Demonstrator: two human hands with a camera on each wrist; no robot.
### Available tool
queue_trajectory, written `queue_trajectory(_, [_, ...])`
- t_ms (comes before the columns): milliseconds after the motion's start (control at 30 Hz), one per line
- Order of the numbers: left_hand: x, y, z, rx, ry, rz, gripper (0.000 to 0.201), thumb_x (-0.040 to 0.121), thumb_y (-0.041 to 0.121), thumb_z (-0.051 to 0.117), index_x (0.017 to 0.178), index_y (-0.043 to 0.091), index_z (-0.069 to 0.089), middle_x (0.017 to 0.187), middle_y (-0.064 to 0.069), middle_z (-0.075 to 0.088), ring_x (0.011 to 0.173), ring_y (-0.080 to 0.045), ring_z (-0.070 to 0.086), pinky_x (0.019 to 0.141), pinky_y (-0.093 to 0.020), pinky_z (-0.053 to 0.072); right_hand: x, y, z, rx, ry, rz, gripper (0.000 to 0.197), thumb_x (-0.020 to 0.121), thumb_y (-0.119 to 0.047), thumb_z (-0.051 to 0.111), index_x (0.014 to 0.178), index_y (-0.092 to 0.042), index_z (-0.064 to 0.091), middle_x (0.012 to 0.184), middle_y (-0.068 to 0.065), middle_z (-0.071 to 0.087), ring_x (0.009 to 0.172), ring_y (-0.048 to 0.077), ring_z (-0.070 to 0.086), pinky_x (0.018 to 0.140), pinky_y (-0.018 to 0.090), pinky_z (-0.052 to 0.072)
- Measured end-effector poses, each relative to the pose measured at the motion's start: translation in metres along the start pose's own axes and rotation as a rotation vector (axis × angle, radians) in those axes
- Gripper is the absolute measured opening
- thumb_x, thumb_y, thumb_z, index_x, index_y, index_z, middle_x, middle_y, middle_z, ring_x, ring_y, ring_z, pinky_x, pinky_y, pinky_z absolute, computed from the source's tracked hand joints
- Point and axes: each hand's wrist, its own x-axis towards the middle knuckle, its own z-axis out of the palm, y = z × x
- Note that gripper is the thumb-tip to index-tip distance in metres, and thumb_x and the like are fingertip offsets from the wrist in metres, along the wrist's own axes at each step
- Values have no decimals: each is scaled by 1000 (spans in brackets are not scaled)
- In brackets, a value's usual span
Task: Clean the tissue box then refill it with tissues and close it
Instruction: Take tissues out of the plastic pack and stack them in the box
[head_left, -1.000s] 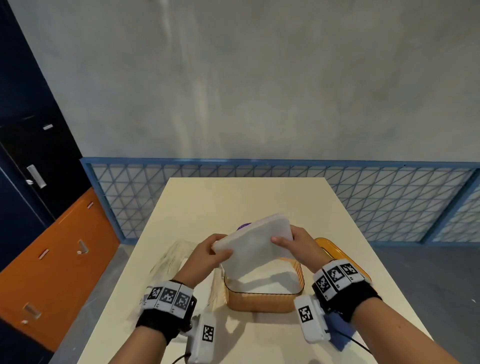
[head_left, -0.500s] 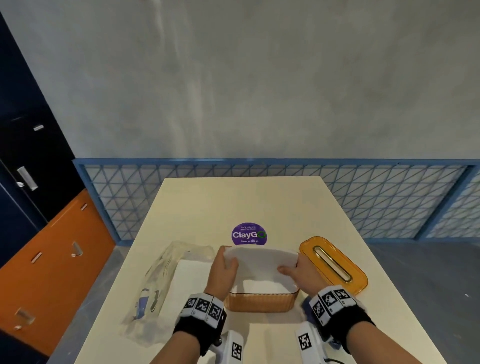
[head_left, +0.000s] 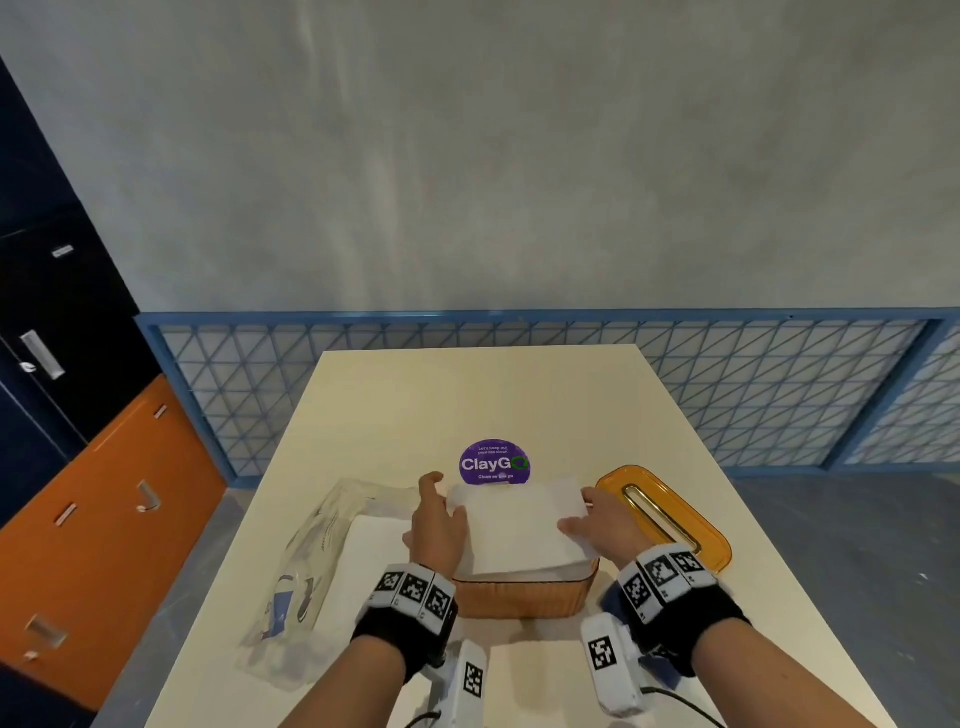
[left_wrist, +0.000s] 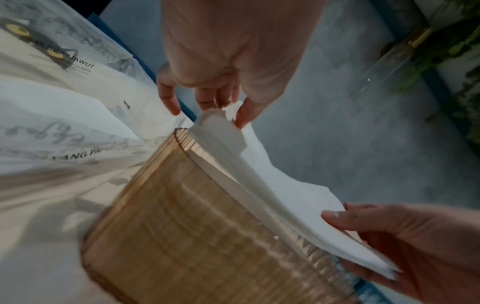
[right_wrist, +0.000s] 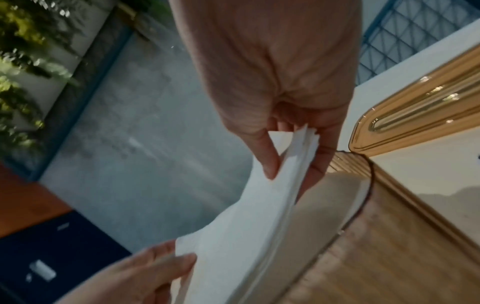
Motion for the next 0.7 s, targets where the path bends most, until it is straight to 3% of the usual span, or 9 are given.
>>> queue_trajectory(100, [3,-2,5,230,-76,-21,60,95,10,43,146,22,15,107,-8,64,105,-25,58,99,-39,31,-2,5,8,-153,-7,50,46,83,-10,63,127,-5,49,123,12,60,106,24,58,82,27,46])
queue_trajectory(200, [10,-10,11,379,-101,2,67,94,9,42,149,26,8,112,-8,64,106,-25,57,95,-38,31,-7,8,18,-177,52,38,68,87,-4,61,145,-10,26,136,16,50,123,28,52,92,27,45])
queue_trajectory(300, [15,-15,16,452,-120,57,67,94,8,42,149,27,8,114,-9,60,108,-26,54,88,-34,29,-8,13,25,-263,107,-31,72,90,-2,55,149,-12,14,136,18,48,121,27,52,98,30,44])
queue_trajectory(367, [14,-14,16,488,-137,106,66,94,9,42,150,25,9,117,-8,58,112,-24,52,92,-35,31,-8,15,26,-306,122,-56,72,91,-3,54,149,-12,13,135,17,49,120,26,53,96,29,45])
queue_trajectory(467, [9,-11,12,623,-112,183,67,93,14,48,149,24,11,130,-3,49,123,-20,44,101,-39,31,-12,15,25,-465,145,-170,68,90,-4,55,148,-13,20,137,12,43,120,24,50,93,27,45])
queue_trajectory(533, [5,-6,6,789,-55,314,62,93,21,52,146,27,21,140,0,36,129,-20,35,103,-42,29,-11,15,22,-623,239,-340,62,83,-5,65,139,-15,39,132,11,45,112,25,55,77,27,51])
queue_trajectory(600, [3,1,0,860,-142,462,51,92,24,53,140,29,36,146,4,29,134,-18,29,108,-48,22,-8,11,17,-689,287,-505,55,71,-8,78,121,-19,60,122,9,55,100,26,63,67,30,54])
queue_trajectory(667, [5,6,-5,906,-394,497,50,90,25,58,137,30,43,150,6,26,139,-15,27,110,-53,15,-4,8,14,-794,100,-556,56,78,-15,72,130,-26,54,139,6,46,121,28,53,96,40,45])
queue_trajectory(700, [6,8,-7,946,-512,466,53,89,27,59,138,30,42,151,6,25,140,-15,27,110,-55,14,-4,7,13,-851,-68,-518,61,83,-17,67,138,-30,44,150,2,33,136,25,38,111,46,29])
